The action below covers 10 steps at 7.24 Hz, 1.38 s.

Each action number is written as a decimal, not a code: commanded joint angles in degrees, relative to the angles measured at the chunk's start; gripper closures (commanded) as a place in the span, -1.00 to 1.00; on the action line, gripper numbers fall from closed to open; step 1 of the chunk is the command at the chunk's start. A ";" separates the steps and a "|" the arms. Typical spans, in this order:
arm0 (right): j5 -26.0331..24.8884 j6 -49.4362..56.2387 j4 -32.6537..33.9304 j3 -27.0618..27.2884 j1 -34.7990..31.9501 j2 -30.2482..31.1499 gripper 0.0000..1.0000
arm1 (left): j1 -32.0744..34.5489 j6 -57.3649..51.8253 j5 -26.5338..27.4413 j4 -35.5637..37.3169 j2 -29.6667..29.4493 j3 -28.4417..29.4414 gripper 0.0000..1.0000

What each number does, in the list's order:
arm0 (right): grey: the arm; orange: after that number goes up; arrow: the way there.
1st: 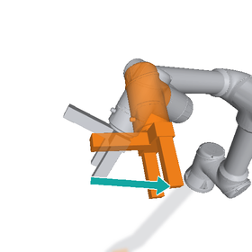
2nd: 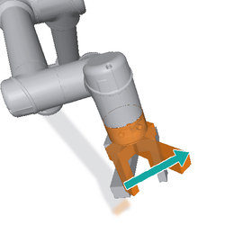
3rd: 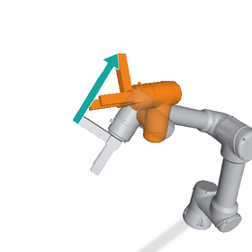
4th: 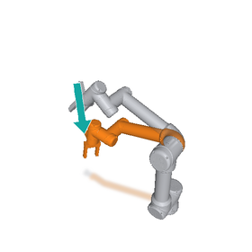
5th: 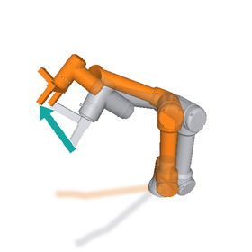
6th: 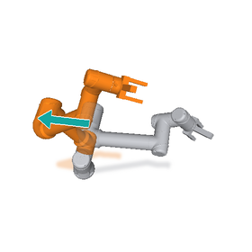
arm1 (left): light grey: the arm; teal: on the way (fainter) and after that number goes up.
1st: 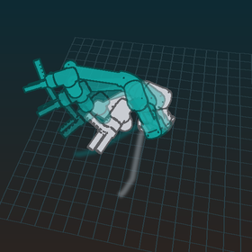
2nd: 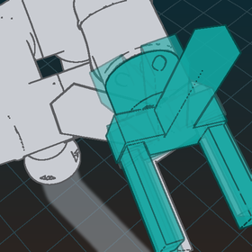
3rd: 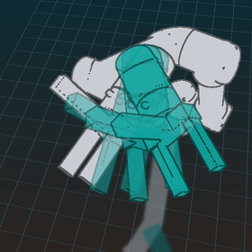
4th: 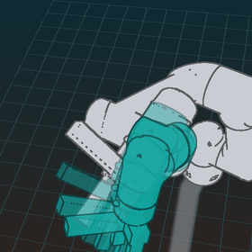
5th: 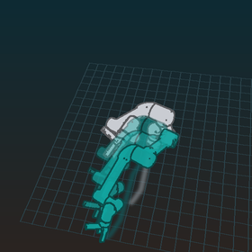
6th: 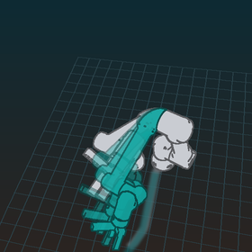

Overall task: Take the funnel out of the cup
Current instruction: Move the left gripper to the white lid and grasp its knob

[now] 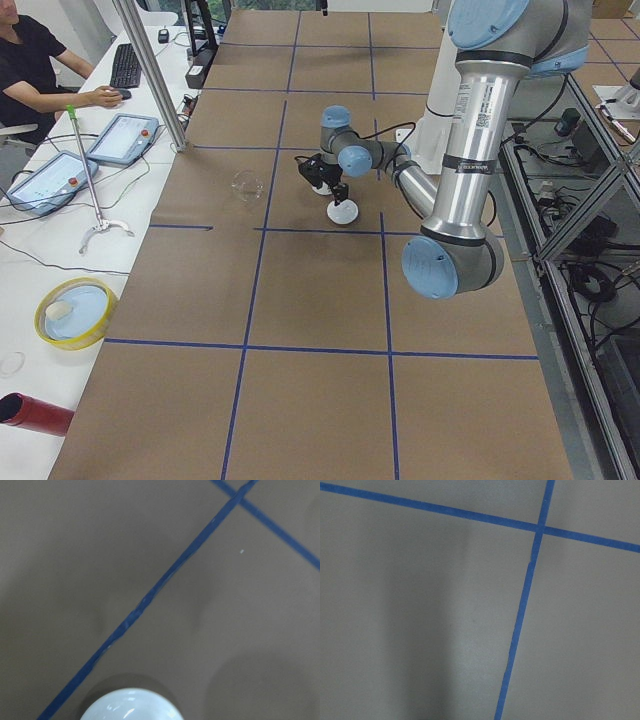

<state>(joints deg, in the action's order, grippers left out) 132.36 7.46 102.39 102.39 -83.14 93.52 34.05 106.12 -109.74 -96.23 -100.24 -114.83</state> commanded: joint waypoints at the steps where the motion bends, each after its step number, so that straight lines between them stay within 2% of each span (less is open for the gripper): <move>1: 0.00 -0.08 0.00 0.00 0.00 0.00 -1.00 | -1.44 1.36 -0.39 -1.14 0.83 -0.66 -0.89; 5: 0.00 0.01 0.00 0.00 0.00 0.00 -1.00 | -4.77 4.00 0.31 -1.15 0.83 1.18 -0.85; 7: 0.00 -0.08 0.00 0.00 0.00 0.00 -1.00 | -4.78 3.92 0.31 -1.15 0.92 1.36 -0.63; 8: 0.00 0.01 0.00 0.00 0.00 0.00 -1.00 | -4.78 3.83 0.31 -1.24 1.27 1.36 -0.48; 10: 0.00 0.01 0.00 0.00 0.00 0.00 -1.00 | -4.70 3.65 0.31 -1.94 1.45 1.19 0.21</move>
<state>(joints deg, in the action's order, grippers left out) 132.36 7.46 102.39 102.39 -83.15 93.52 29.29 109.88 -109.43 -97.81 -98.89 -113.51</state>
